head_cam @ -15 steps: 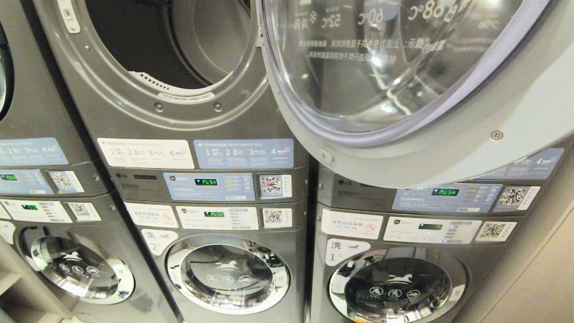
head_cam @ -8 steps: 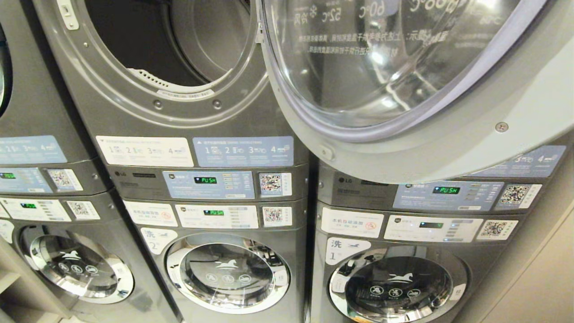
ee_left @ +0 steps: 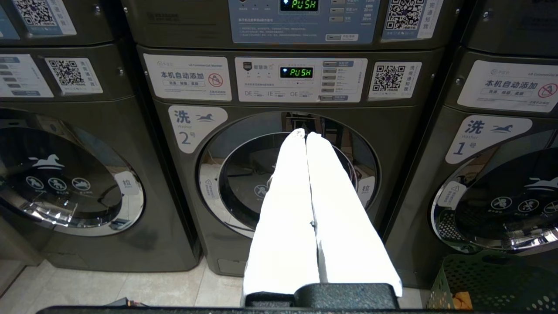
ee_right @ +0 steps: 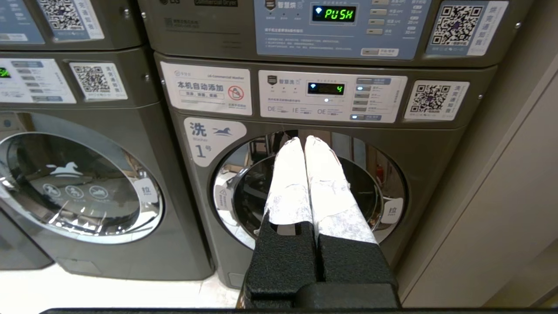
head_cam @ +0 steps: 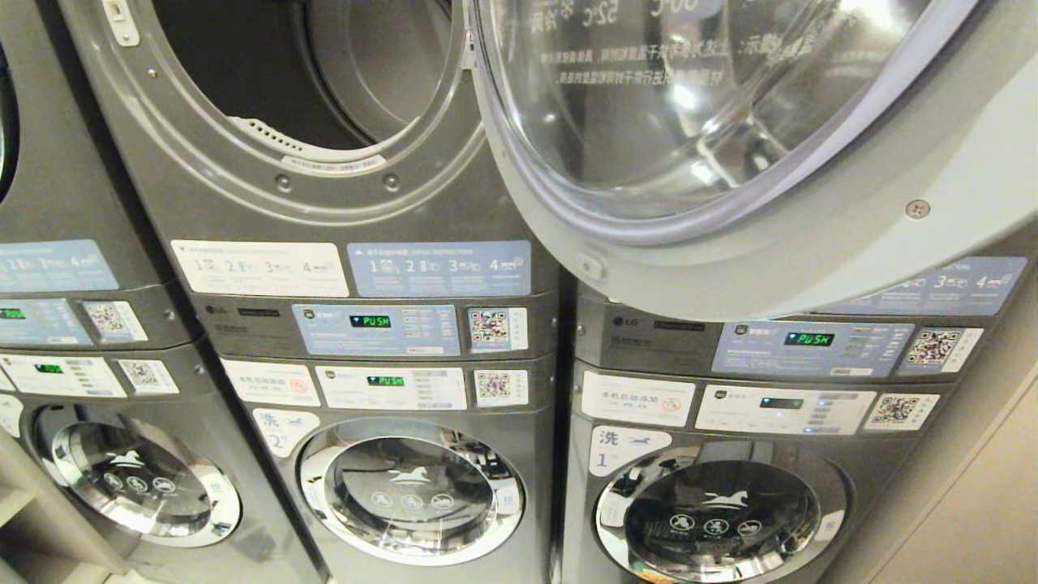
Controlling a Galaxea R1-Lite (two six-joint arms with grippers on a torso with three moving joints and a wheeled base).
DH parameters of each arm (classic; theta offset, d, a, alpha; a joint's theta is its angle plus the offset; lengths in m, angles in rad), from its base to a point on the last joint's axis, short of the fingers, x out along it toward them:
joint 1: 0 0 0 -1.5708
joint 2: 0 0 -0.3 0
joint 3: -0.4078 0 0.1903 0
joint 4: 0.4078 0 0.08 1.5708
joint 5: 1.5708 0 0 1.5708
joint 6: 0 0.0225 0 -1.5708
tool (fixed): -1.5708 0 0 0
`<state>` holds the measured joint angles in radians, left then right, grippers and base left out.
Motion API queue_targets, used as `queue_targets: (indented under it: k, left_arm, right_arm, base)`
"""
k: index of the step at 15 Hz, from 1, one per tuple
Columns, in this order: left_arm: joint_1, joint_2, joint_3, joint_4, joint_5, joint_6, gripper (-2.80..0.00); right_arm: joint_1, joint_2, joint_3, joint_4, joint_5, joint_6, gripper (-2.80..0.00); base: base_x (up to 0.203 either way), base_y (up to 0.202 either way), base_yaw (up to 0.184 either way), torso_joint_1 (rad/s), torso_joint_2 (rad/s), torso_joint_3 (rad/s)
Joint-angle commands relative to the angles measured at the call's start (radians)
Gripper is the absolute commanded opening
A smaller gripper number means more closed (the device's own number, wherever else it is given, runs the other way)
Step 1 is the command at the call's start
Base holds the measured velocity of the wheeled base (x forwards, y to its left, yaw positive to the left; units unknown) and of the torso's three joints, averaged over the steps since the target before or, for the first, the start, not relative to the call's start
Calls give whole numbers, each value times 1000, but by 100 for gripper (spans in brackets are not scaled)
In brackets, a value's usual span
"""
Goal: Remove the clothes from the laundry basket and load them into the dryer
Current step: Take the clothes out of the basket
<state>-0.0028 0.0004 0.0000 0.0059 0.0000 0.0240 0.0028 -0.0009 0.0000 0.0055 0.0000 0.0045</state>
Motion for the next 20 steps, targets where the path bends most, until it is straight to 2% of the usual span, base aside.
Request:
queue_targets:
  k: [1, 20]
  left_arm:
    - [0, -2, 2, 0, 0, 1, -280]
    - [1, -2, 2, -1, 0, 5, -280]
  right_arm:
    - [0, -1, 0, 1, 0, 0, -280]
    - [0, -1, 0, 1, 0, 3, -280]
  base:
    - [0, 0, 0, -66, 154, 70]
    - [0, 0, 0, -75, 163, 86]
